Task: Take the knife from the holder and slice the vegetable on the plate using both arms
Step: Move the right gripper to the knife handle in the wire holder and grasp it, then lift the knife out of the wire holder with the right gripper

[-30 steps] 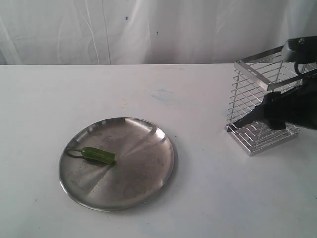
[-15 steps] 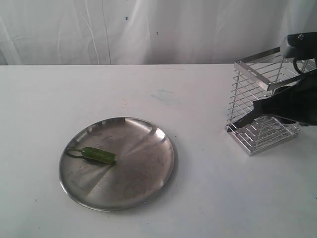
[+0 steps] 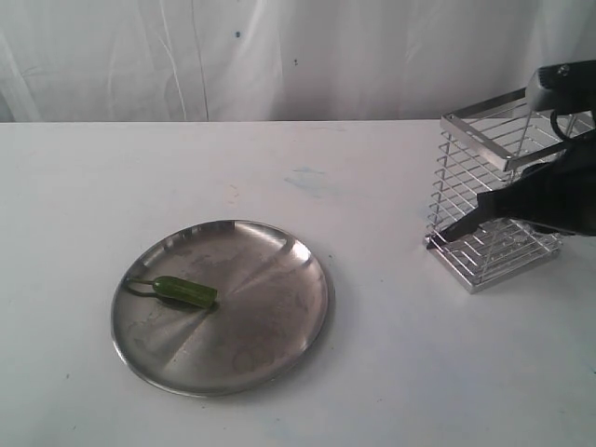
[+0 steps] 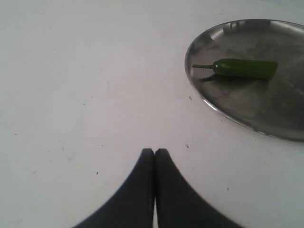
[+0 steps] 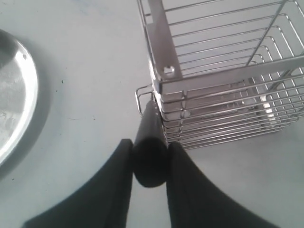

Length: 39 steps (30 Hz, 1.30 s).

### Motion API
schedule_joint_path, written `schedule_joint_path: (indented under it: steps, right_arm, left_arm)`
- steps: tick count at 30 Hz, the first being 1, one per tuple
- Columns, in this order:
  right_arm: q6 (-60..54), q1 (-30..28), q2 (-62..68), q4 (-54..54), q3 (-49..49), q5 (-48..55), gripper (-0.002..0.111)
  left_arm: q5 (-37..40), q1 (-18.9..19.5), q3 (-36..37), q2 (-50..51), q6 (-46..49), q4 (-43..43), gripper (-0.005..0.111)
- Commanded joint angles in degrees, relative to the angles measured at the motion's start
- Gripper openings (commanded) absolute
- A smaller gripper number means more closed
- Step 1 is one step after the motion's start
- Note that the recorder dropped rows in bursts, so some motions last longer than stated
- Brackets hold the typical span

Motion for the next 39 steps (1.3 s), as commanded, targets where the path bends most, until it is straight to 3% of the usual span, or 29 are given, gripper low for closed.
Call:
schedule_joint_path:
  steps: [1, 17, 27, 34, 39]
  right_arm:
    - [-0.7, 0.0, -2.5, -1.0, -0.2, 0.3, 0.003]
    - [-0.7, 0.0, -11.5, -3.9, -0.2, 3.3, 0.003]
    - [-0.2, 0.0, -21.3, -3.0, -3.1, 12.2, 0.003]
    - [-0.3, 0.0, -26.7, 3.6, -4.8, 19.6, 0.003]
    - [-3.3, 0.0, -31.6, 12.3, -5.4, 14.8, 0.003]
  left_arm:
    - [0.0, -0.3, 0.3, -0.2, 0.0, -0.1, 0.000]
    - [0.0, -0.3, 0.3, -0.2, 0.0, -0.1, 0.000]
    - [0.0, -0.3, 0.3, -0.2, 0.0, -0.1, 0.000]
    - [0.0, -0.3, 0.3, -0.2, 0.0, -0.1, 0.000]
    - [0.0, -0.3, 0.3, -0.2, 0.0, -0.1, 0.000]
